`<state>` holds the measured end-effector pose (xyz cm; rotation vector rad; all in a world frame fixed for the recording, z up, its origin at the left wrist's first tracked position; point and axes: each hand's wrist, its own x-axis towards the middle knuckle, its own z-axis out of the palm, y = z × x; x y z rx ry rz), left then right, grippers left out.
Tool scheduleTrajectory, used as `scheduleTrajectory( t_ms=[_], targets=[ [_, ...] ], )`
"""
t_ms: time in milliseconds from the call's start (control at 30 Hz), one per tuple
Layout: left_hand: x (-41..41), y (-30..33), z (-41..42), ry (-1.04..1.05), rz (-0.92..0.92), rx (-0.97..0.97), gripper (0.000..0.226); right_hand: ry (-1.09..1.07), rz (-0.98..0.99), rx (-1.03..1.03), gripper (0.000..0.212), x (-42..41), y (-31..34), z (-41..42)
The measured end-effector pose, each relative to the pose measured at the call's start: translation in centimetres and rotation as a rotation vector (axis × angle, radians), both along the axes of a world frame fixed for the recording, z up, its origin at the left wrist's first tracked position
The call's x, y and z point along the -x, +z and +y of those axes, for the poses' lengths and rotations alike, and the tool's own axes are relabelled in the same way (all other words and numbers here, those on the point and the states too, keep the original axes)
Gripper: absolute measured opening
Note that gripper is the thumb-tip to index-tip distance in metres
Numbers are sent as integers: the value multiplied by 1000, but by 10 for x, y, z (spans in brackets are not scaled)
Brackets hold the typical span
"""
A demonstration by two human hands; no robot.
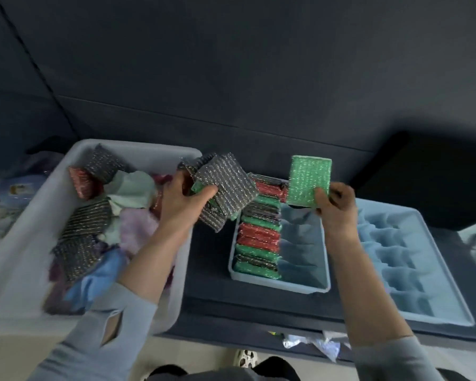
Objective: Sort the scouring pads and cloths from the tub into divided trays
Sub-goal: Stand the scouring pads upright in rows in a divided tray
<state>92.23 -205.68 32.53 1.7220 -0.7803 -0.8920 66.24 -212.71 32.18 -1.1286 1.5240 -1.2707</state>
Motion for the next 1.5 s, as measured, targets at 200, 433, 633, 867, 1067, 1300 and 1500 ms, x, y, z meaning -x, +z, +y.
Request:
scheduleTrajectory(
  t_ms=[200, 433, 633, 867, 1067, 1300, 1500],
  targets=[
    [38, -5, -22, 141, 180, 53, 80, 188, 907, 172, 26, 53, -25, -58],
    [60, -9, -29, 158, 221, 120, 30, 401, 1332, 317, 31, 32, -53, -84],
    [55, -10, -39, 104, 196, 123, 30, 444, 1410, 171, 26, 32, -60, -86],
    [48, -18, -46, 69, 175, 60, 50, 400, 1401, 293, 25, 24, -60, -91],
    [40, -27, -51, 47, 155, 33, 73, 498, 1537, 120, 31, 2, -67, -85],
    [36, -33, -53, -12, 122, 56, 56, 355, 1318, 217, 26, 8, -84, -94],
    [39, -37, -59, -70, 102, 23, 74, 372, 1169, 132, 20, 8, -81, -85]
  ],
)
